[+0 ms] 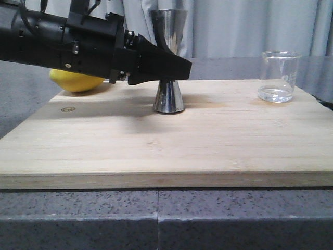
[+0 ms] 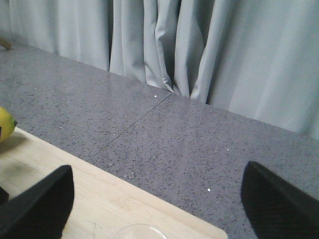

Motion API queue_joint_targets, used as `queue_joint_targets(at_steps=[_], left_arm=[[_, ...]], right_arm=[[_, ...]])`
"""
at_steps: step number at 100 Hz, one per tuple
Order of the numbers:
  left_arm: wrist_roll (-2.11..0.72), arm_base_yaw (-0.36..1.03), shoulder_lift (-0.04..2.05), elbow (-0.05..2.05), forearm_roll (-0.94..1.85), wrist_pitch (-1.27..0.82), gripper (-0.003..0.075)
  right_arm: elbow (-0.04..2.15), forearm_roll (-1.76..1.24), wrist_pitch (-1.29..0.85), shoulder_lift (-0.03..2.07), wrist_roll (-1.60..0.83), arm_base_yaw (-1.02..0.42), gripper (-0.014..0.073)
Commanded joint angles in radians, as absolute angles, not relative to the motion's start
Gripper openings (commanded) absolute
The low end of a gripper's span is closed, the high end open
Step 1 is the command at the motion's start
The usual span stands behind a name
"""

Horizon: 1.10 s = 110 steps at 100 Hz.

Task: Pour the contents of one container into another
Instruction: 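Open the left gripper and release the jigger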

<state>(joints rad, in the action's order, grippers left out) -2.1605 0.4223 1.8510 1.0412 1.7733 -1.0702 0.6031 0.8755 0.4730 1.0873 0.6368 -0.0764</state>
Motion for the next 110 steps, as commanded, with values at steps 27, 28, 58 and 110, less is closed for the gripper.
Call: queue_joint_targets(at_steps=[27, 28, 58, 110], left_arm=[[-2.160, 0.431, 1.809, 1.068, 1.849, -1.138, 0.0062], [-2.160, 0.431, 1.809, 1.068, 1.847, -1.140, 0.0062], [-2.211, 0.431, 1.809, 1.068, 1.812, -1.205, 0.0062], [-2.278, 0.431, 1.809, 1.070, 1.852, -1.151, 0.0062]], right_arm=[[0.629, 0.866, 0.514, 1.064, 0.640, -0.070, 0.0617], [0.629, 0.866, 0.514, 1.064, 0.640, -0.070, 0.0617], [0.629, 0.877, 0.514, 1.064, 0.640, -0.070, 0.0617], [0.629, 0.888, 0.521, 1.062, 0.640, -0.070, 0.0617]])
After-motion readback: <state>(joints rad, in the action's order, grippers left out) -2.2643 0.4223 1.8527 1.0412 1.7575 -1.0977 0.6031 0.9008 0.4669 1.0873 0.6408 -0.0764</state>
